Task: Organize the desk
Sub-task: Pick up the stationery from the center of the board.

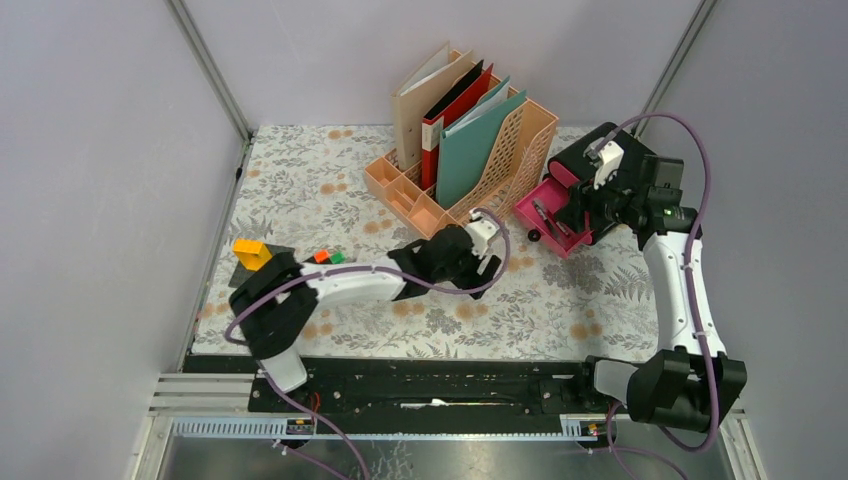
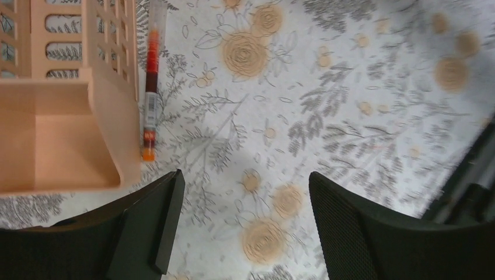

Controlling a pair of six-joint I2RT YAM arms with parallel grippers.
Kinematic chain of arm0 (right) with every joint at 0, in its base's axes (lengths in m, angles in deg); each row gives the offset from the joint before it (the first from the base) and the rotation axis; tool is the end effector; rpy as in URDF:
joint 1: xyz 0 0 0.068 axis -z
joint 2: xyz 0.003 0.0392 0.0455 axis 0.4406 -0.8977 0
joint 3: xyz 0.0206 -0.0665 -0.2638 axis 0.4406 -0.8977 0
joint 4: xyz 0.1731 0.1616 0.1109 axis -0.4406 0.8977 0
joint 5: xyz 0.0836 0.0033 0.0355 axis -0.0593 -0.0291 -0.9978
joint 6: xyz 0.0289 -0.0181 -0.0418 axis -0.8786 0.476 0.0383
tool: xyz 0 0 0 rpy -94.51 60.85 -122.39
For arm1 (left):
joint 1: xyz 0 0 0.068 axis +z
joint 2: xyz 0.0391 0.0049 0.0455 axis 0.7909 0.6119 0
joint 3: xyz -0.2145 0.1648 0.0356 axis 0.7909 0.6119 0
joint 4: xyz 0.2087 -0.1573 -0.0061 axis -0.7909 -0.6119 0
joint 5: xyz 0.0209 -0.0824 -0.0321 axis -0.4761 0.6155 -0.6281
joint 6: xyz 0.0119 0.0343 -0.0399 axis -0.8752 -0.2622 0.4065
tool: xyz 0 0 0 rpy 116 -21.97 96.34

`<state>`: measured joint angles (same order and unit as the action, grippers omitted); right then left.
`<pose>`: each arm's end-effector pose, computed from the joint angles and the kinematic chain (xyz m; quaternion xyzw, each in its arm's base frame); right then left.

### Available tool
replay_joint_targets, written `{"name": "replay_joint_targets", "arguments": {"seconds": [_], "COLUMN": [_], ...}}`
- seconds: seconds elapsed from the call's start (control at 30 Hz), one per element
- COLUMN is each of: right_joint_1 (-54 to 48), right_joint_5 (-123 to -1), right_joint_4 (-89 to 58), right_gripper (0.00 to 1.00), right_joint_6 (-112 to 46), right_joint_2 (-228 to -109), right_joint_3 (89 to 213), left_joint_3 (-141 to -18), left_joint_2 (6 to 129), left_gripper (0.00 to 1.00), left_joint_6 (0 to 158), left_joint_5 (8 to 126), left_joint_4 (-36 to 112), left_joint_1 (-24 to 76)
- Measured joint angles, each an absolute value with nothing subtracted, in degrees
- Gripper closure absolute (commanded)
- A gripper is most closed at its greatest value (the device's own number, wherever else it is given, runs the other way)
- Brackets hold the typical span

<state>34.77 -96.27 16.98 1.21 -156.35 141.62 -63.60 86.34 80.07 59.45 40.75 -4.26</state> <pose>0.2539 -0.0145 0.3507 -0.2950 0.7935 0.1697 0.5045 0.1986 -0.3013 0.2139 0.3335 0.8134 -0.2759 0.3886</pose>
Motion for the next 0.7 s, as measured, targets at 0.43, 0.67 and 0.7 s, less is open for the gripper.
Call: {"name": "replay_joint_targets", "arguments": {"seconds": [0.43, 0.67, 0.7], "right_joint_1": [36.58, 36.67, 36.67], "right_joint_5": [-100.33, -100.88, -100.99], "right_joint_4": [16.02, 15.69, 15.67], "right_gripper": [0.39, 0.40, 0.40], "right_joint_6": [-0.15, -0.15, -0.15], "right_joint_2": [-156.77, -156.95, -156.95], "right_joint_3": [139.72, 139.63, 139.59], "left_joint_3": [-83.01, -87.09, -87.31], "left_joint_2": [106.12, 110.18, 110.21], "left_gripper": [0.46, 0.45, 0.45], "left_joint_6": [72.46, 69.71, 69.47], "left_joint_5": [47.63, 42.97, 42.58], "left_joint_4": [25.82, 23.22, 23.03], "left_joint_1": [-4.63, -4.63, -4.63]}}
